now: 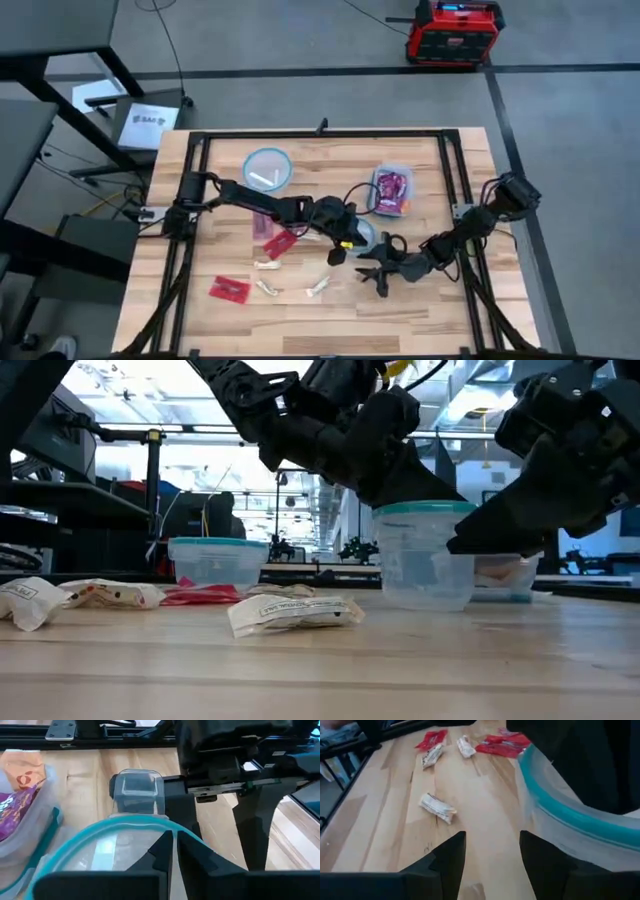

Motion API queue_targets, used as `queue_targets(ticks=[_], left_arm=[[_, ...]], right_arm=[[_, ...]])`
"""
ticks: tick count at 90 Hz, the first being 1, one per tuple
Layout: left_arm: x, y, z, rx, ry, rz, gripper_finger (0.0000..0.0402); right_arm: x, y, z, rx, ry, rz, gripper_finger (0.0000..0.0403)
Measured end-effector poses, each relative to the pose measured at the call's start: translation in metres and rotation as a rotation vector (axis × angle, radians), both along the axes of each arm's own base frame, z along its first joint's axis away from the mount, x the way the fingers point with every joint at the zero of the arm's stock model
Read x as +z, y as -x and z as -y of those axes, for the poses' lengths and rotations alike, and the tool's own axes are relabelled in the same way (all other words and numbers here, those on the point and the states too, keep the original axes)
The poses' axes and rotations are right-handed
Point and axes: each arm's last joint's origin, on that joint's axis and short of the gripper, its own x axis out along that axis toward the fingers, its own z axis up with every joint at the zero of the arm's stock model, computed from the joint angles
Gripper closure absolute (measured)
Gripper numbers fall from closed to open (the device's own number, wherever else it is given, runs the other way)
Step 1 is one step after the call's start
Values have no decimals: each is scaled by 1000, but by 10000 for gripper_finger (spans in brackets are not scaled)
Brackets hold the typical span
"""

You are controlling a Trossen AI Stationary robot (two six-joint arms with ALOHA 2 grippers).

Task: Sort candy
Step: Open the center transparent bin

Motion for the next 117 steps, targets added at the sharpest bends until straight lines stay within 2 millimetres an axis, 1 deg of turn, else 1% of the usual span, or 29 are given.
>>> queue_targets(ticks=[11,22,31,45,52,62,67,73,83,99,105,117], left_arm=[[0,-1,-2,109,3,-3,389],[2,-2,-8,243,37,1,389],[3,-3,-10,271,54,21,389],[27,0,-9,252,37,99,389],[38,3,-9,213,-44,137,389],[60,12,-8,114,-262,181,389],[63,13,-7,80,-333,186,389],[59,13,-9,87,-314,171,389],[47,7,-14,121,-170,154,389],[16,-5,-12,155,-68,163,389],[13,-7,-13,182,-43,168,389],[7,-7,-15,230,-66,141,389]], right_arm=[[0,0,0,-10,-15,-7,228],[-3,3,2,-28,-20,-52,228],[1,5,4,-39,-24,-70,228],[6,9,6,-46,-9,-92,228],[6,10,7,-59,-2,-89,228],[6,10,7,-62,-2,-91,228],[5,10,7,-62,3,-97,228],[5,10,7,-63,4,-97,228],[6,10,7,-63,2,-96,228],[6,10,7,-63,-1,-90,228],[6,10,7,-64,-1,-90,228],[6,10,7,-70,3,-88,228]])
